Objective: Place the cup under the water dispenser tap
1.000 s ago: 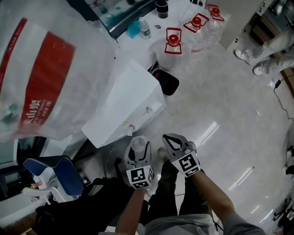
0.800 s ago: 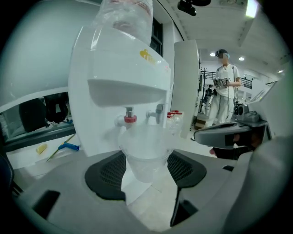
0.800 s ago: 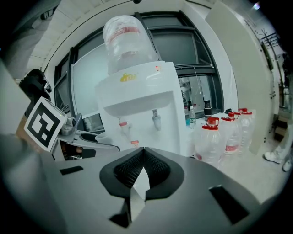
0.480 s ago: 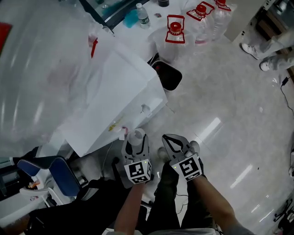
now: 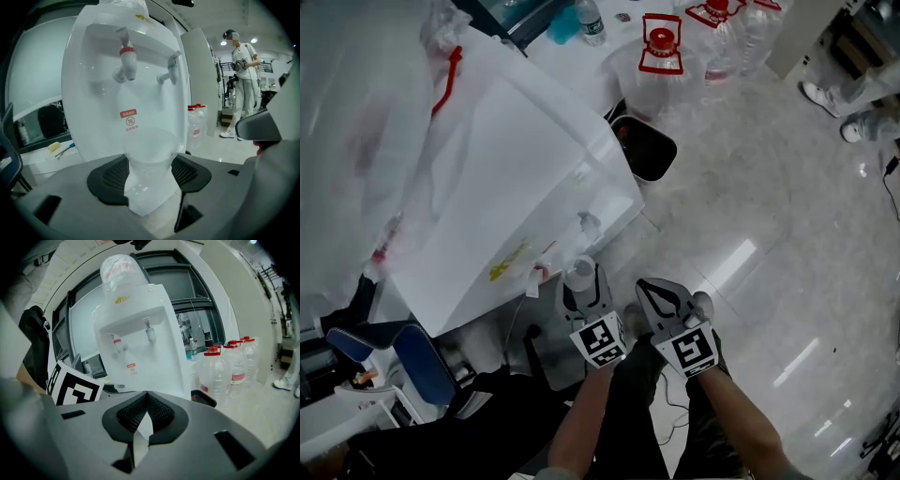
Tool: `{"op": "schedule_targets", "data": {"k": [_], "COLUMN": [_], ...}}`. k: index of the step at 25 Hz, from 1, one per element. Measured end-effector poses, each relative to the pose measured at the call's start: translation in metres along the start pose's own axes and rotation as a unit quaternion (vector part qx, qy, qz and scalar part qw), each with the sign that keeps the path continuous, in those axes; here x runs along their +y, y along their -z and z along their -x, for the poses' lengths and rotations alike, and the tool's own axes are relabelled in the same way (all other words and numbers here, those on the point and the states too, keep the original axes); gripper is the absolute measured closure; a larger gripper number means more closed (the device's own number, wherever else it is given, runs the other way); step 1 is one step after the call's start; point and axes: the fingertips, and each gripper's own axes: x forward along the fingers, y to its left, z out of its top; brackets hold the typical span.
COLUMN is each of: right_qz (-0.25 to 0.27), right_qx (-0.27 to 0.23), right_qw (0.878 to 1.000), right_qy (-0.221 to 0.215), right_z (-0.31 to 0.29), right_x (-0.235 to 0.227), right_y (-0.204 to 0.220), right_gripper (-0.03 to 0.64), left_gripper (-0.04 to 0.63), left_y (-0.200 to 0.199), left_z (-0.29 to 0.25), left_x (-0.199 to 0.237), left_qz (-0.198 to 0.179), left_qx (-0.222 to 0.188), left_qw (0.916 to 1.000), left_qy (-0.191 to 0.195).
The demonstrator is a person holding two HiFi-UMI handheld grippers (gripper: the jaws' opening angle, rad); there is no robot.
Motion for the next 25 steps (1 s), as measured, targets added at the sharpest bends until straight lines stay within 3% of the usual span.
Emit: {"op": "schedule_targets", "data": {"k": [9, 18, 25], "right_qz": [0.011, 0.019, 0.016], "right_qx": [0.002, -0.010, -0.015], "right_qw": [1.000, 1.000, 1.000], "right_qy": [-0.009, -0.012, -0.014], "right_z": [-0.008, -0.015, -0.019], "right_x": [-0.024, -0.044, -0.050], "right_y": [0.018, 0.023, 0.027], "right_gripper": [0.606, 0.606, 0.606], "left_gripper": [0.308, 0.308, 0.308], "left_y": [0.018, 0.041, 0.041], "left_z": [-0.026, -0.040, -0.046], "left_x": [0.019, 0.030, 0.033], "left_qz": [0.037, 0.063, 0.071], "left_qx": [0.006, 0.028, 0.017], "left_qw": [0.9947, 0.9867, 0.9848], "left_qy": [-0.096, -0.147, -0.158]}}
